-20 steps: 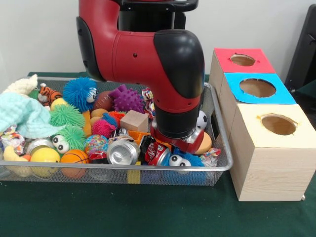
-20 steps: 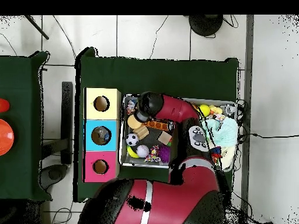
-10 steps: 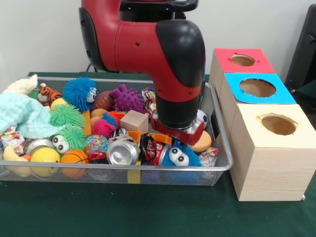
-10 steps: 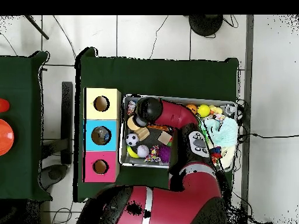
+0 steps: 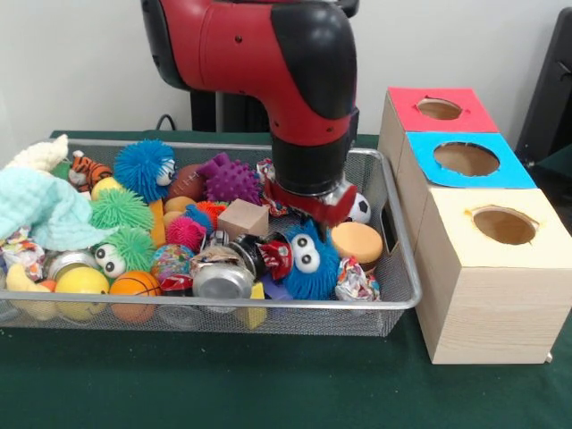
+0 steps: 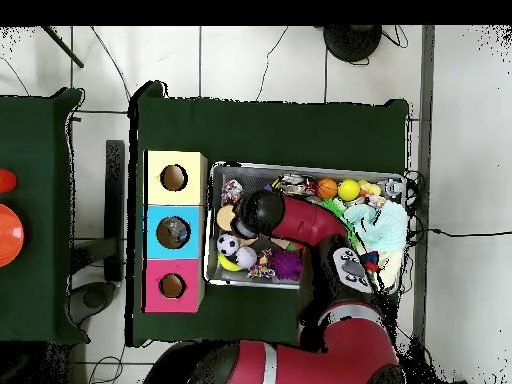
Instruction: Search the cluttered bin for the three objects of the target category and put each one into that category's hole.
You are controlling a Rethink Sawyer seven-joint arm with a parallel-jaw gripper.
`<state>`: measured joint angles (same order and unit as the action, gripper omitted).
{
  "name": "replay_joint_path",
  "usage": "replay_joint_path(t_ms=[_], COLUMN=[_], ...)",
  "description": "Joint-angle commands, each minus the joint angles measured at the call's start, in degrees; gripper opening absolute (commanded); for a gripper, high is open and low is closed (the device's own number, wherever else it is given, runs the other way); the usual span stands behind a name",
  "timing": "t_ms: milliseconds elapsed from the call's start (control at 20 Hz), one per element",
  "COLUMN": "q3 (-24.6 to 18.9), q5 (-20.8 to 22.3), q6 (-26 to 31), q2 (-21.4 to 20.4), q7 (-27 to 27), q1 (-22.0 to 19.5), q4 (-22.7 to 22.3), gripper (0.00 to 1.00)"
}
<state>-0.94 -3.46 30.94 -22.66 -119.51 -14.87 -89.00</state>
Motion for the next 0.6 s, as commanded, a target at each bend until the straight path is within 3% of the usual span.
replay_joint_path(t_ms=[50,350,600], q3=[-1.5,-1.8,-1.8], q5=[1.2,1.6,3.5], q6=[-0.4,4.3,3.5], q2=[-2.7,-3.9,-2.9], q7=[-3.6,-1.0,2.2], q1=[-3.3,-5.0,-8.8], q4=[-8.9,-8.2,-8.3], gripper=[0.00,0.00,0.00])
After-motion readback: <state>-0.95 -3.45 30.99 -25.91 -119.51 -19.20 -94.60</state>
